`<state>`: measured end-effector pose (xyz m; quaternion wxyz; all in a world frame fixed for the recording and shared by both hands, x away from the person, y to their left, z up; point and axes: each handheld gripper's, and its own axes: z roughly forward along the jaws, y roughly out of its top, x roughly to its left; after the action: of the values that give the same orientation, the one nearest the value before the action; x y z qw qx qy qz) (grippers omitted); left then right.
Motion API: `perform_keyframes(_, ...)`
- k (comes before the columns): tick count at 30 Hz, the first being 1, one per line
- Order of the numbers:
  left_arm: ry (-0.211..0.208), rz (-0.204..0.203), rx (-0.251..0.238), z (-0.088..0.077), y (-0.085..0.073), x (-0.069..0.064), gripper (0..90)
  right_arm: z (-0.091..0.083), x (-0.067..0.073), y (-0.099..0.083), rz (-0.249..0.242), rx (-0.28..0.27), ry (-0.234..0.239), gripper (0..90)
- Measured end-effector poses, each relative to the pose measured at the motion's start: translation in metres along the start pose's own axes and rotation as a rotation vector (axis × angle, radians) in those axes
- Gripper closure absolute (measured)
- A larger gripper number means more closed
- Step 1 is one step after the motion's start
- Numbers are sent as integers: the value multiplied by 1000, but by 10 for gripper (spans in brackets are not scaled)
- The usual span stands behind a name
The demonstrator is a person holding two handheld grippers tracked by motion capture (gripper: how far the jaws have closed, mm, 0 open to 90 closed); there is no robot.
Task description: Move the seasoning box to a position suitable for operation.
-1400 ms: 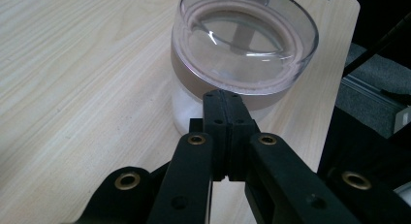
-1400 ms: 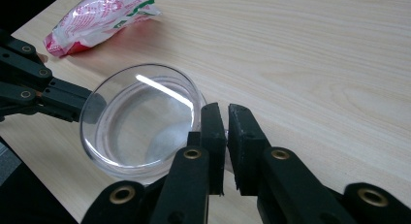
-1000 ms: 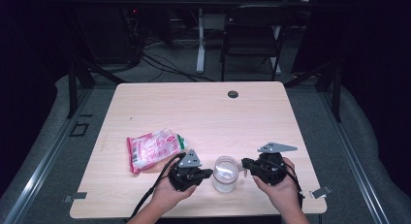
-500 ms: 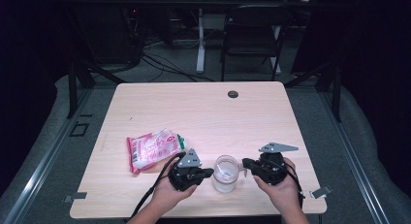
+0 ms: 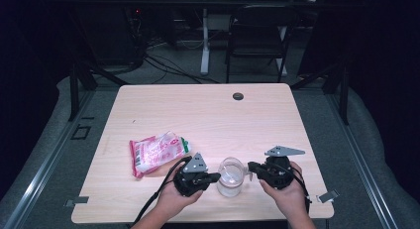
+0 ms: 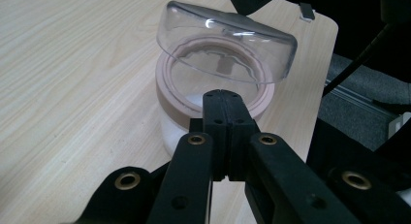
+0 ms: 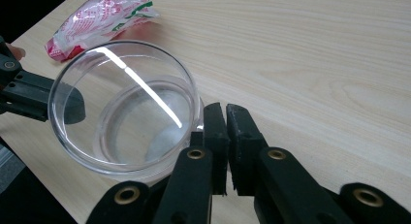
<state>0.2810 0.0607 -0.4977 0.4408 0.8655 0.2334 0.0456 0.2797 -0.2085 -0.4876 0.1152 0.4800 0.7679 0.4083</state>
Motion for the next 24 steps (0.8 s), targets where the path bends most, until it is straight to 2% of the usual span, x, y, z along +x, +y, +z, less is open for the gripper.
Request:
perform_keyframes(9,-13,17,-13,0,6,-5,900,-1,1,-4,12,-20,-11,842)
perform_keyframes(17,-21,26,-30,-3,14,-8,900,-7,8,-7,-18,-15,-14,759)
perform_keyframes(24,-30,29,-39,-3,21,-8,900,-20,16,-11,-42,-12,-19,672)
